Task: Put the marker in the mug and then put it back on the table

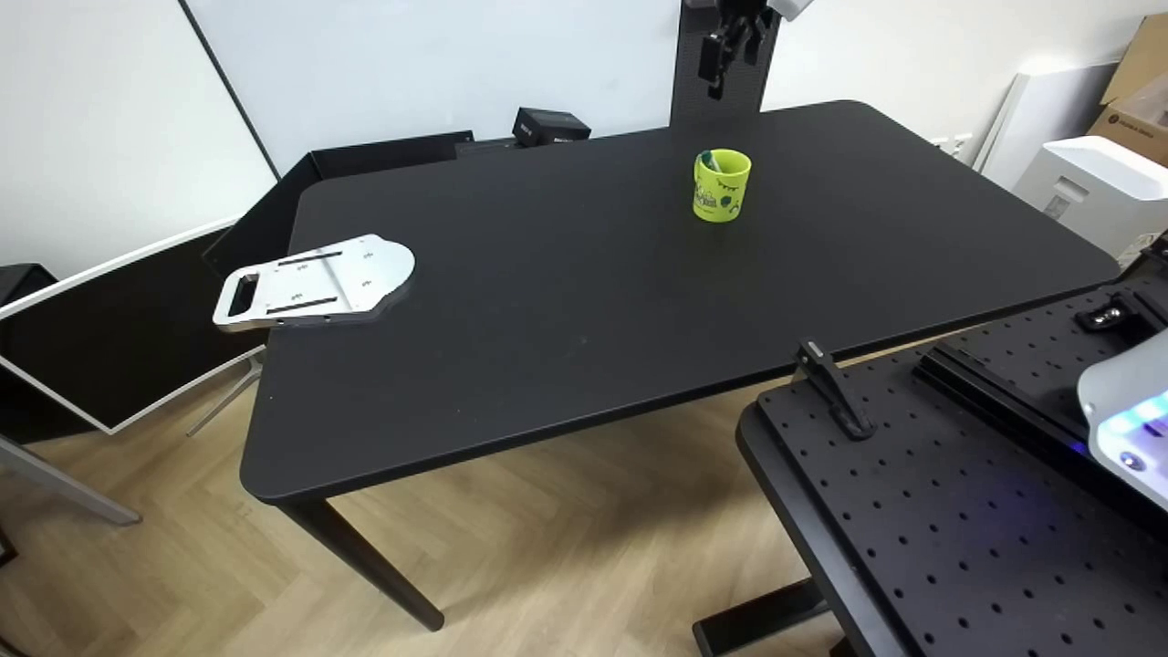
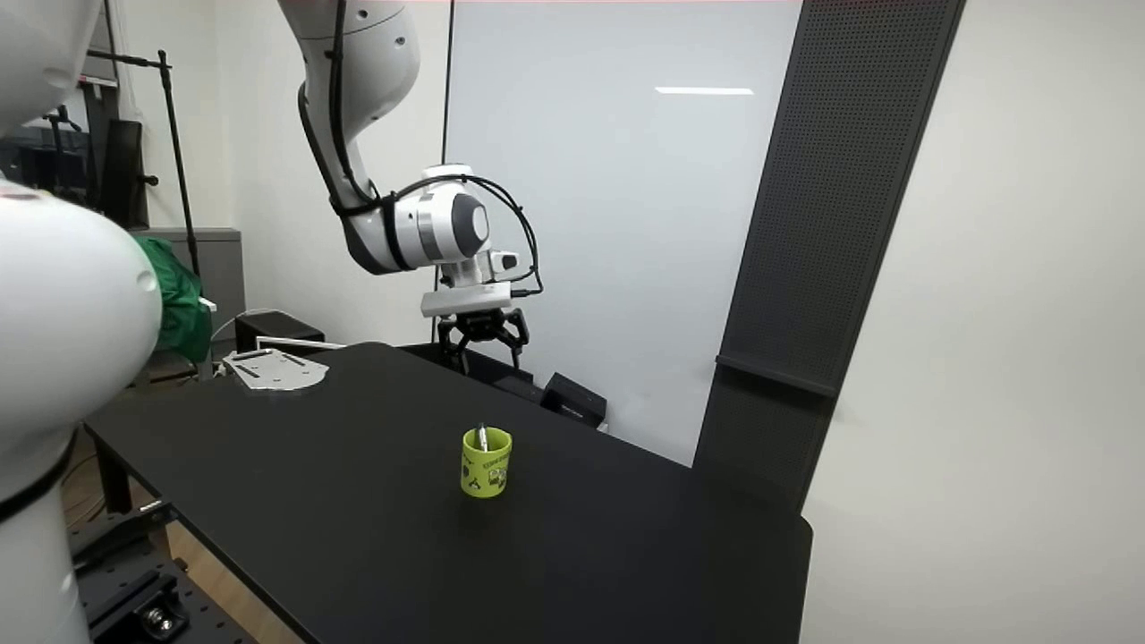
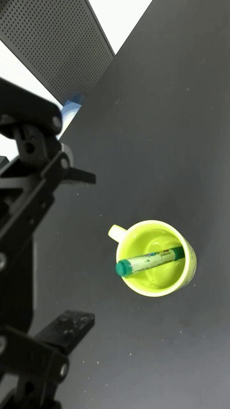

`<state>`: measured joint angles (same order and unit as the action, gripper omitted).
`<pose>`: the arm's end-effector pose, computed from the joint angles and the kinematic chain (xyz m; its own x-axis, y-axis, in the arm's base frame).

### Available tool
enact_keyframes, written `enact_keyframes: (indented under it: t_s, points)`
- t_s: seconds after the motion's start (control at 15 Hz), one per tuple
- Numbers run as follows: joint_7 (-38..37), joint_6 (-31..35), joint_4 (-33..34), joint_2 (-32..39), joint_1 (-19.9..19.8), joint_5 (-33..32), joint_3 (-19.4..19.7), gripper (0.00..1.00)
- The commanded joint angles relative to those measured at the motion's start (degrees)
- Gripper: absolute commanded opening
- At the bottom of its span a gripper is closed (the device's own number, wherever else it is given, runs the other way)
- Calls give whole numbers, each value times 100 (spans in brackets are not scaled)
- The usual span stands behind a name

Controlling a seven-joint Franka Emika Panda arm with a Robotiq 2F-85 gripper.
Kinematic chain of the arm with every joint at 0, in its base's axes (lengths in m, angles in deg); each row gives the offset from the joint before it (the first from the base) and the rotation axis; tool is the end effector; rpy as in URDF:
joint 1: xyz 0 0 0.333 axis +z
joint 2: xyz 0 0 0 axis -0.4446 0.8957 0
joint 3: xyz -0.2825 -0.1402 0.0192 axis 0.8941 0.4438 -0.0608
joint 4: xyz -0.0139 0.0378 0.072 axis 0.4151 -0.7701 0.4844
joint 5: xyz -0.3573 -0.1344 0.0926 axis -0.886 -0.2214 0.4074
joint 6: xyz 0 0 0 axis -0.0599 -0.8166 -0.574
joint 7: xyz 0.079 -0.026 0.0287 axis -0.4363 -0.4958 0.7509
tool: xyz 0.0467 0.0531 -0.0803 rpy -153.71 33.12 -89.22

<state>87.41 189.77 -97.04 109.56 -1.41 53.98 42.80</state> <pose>0.5829 0.1273 0.2435 0.8590 0.4992 0.1138 0.4575 -0.8481 0.2674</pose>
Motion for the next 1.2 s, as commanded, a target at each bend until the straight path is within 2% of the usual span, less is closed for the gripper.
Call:
enact_keyframes:
  t_s: [0.0,0.27,0.53,0.6,0.67,1.13]
  points:
    - [46,-849,509,-41,-559,-174,-720,100]
    - [85,-1690,1100,133,-852,-167,-1195,100]
    - [146,-2305,1703,433,-964,-256,-1434,100]
    - [94,-2238,1804,516,-989,-250,-1463,100]
    - [37,-2090,1395,250,-1014,-235,-1498,100]
    - [47,-2102,1658,488,-1028,-253,-1518,100]
